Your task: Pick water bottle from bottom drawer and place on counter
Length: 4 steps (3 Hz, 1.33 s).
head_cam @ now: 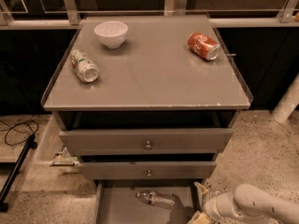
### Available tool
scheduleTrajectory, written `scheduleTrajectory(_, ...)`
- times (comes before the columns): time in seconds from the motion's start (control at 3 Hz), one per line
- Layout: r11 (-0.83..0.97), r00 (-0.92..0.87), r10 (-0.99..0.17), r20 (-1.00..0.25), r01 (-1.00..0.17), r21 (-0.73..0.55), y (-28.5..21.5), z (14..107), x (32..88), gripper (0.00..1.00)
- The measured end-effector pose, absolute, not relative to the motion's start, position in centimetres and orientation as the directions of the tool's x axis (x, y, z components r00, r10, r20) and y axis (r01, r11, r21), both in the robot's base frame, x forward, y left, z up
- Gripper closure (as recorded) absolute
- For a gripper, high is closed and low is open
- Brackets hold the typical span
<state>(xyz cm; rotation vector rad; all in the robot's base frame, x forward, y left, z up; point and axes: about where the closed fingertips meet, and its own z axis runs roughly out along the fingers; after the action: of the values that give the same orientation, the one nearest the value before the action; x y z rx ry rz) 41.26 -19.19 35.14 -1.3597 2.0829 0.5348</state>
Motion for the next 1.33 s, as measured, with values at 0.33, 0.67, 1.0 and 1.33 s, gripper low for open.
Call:
scheduleTrajectory(0.33, 0.390, -0.290, -0.642, -0.710, -0.921, 0.023, -19.2, 30.2, 40.7, 0.00)
scheduleTrajectory(0.67, 0.380, -0.283, -0.598, -0.750, -0.924, 0.045, -19.6, 25.8, 40.5, 0.00)
scheduleTrajectory(1.0, 0.355, -0.260, -0.570, -0.779, -0.933, 0.052, -18.7, 23.0, 41.3, 0.00)
scheduleTrajectory(1.33, 0.321, -0.215, -0.566, -0.796, -0.947, 0.027, -16.5, 21.9, 43.5, 0.00)
